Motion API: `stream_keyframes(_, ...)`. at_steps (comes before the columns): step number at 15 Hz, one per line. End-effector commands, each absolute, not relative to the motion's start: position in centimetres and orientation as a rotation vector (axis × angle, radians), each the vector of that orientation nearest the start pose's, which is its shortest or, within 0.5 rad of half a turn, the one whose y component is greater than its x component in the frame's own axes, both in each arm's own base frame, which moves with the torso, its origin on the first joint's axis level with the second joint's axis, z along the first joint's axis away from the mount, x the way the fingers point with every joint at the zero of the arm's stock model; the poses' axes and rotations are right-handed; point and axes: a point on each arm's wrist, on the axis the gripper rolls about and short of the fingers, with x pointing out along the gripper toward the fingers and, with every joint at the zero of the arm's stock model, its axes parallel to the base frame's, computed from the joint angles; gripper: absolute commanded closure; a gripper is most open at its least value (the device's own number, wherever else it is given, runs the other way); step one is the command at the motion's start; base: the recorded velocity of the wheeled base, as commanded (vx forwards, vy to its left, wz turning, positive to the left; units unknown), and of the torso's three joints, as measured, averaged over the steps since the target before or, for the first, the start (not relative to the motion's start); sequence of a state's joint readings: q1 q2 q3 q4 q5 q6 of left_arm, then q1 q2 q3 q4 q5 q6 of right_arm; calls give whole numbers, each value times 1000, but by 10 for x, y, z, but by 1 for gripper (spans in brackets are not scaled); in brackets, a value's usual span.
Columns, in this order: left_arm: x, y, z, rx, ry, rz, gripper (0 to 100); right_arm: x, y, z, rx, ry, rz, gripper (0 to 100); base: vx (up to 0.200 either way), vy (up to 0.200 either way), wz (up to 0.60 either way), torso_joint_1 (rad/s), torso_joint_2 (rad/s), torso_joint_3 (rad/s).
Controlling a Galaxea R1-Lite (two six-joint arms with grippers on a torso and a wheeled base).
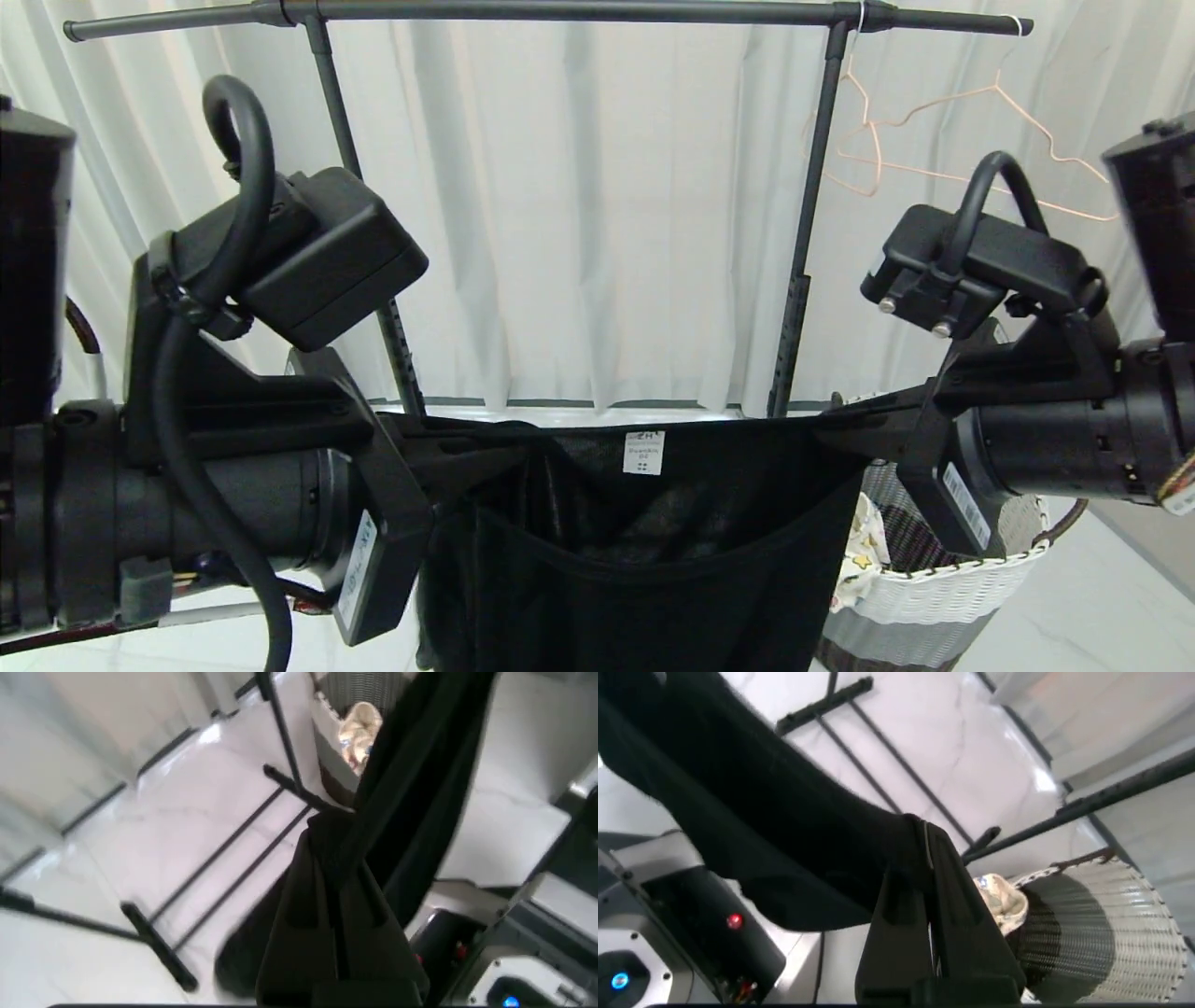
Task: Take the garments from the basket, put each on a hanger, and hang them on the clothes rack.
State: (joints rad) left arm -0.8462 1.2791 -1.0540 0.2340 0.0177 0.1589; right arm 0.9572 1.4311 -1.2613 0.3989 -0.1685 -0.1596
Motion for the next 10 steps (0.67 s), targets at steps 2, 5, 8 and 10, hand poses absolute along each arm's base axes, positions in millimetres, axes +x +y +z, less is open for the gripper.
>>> stream_keyframes(2,131,-141,289,378,294,-874,100,135,185,308,-421,362,797,100,0,0,0,0,0,0)
stream_keyframes(5,134,-138,310,358,226,-845,100,144,188,328,-381,308,766,100,0,0,0,0,0,0)
stream_keyframes(8,136,-139,325,338,177,-851,100,147,186,338,-374,309,748,100,0,0,0,0,0,0)
stream_keyframes(10,138,-142,323,342,183,-856,100,145,183,338,-377,310,742,100,0,0,0,0,0,0)
